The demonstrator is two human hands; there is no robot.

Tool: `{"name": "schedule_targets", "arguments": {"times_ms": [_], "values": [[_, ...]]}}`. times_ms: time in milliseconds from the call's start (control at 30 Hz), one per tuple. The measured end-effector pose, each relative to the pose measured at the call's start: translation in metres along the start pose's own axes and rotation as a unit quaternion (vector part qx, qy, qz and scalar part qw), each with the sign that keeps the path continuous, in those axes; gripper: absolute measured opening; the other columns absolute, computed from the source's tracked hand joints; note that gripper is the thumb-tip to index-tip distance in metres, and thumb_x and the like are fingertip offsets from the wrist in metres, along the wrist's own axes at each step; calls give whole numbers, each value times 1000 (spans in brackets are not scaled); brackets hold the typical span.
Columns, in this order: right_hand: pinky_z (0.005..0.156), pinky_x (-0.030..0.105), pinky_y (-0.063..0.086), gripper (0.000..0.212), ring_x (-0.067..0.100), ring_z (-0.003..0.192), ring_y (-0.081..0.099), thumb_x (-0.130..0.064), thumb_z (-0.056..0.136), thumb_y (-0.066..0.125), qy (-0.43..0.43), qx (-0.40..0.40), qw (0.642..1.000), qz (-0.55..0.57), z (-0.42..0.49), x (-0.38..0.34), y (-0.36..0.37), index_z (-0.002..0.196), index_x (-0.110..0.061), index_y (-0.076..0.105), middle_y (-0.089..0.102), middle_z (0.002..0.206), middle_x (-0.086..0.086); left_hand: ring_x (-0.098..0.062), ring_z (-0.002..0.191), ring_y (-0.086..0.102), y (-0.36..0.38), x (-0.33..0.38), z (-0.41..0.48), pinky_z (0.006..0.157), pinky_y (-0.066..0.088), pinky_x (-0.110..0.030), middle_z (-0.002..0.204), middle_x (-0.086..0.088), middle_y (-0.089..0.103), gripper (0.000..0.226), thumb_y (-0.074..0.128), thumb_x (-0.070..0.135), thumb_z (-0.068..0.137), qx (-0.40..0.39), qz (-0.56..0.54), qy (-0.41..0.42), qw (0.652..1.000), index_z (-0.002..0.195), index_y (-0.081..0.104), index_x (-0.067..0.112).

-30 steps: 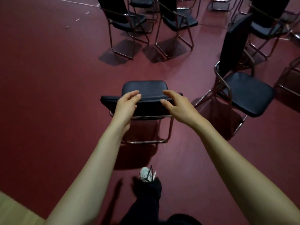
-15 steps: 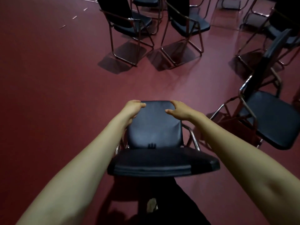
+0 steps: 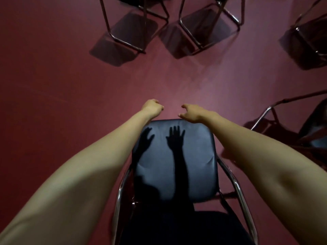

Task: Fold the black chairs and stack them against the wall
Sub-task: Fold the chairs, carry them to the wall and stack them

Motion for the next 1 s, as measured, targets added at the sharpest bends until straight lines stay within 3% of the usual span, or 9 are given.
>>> {"name": "schedule_targets", "arguments": {"times_ms": [167, 300, 400, 500, 600, 1000], "values": [[110, 36, 32, 56, 32, 136, 37, -32, 100, 42, 28, -46, 999, -9, 91, 39, 43, 146, -4, 29, 36, 149, 18, -27, 133, 45, 47, -31, 89, 109, 34, -29, 146, -12, 47, 47, 52, 14, 96, -50, 95, -15, 994, 141, 45, 6], [111, 45, 31, 56, 33, 137, 34, -40, 99, 40, 44, -45, 998, -9, 144, 61, 78, 146, -9, 32, 36, 149, 18, -30, 137, 39, 85, -59, 138, 110, 30, -30, 149, -15, 41, 47, 44, 20, 101, -62, 157, -6, 986, 145, 40, 5], [112, 49, 26, 53, 32, 137, 33, -43, 100, 32, 55, -56, 997, -13, 166, 69, 100, 143, -12, 37, 36, 149, 15, -32, 137, 37, 108, -83, 160, 114, 28, -42, 149, -16, 40, 46, 38, 27, 102, -77, 188, 3, 979, 142, 43, 5], [113, 53, 20, 53, 33, 133, 39, -47, 101, 23, 73, -76, 994, -14, 174, 74, 123, 135, -13, 46, 44, 144, 16, -33, 133, 40, 124, -109, 174, 115, 22, -51, 145, -15, 45, 47, 30, 36, 103, -103, 246, -12, 964, 135, 49, 8], [112, 53, 14, 59, 30, 133, 38, -50, 100, 17, 84, -32, 996, -28, 174, 76, 138, 133, -12, 49, 46, 141, 15, -32, 136, 36, 136, -125, 180, 116, 13, -51, 145, -14, 46, 54, 21, 43, 104, -103, 310, -14, 945, 136, 49, 11], [114, 52, 11, 62, 28, 134, 36, -51, 100, 17, 95, -5, 995, -18, 145, 67, 124, 133, -10, 49, 48, 140, 14, -33, 137, 32, 126, -111, 156, 114, 16, -48, 145, -16, 45, 62, 17, 49, 103, -66, 345, -25, 936, 136, 48, 8]]}}
Point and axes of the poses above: each hand's wrist, its own z-axis towards the middle knuckle, its own y-axis out of the palm, x = y × z, the point moved 3 cm from there along z, towards the middle knuckle
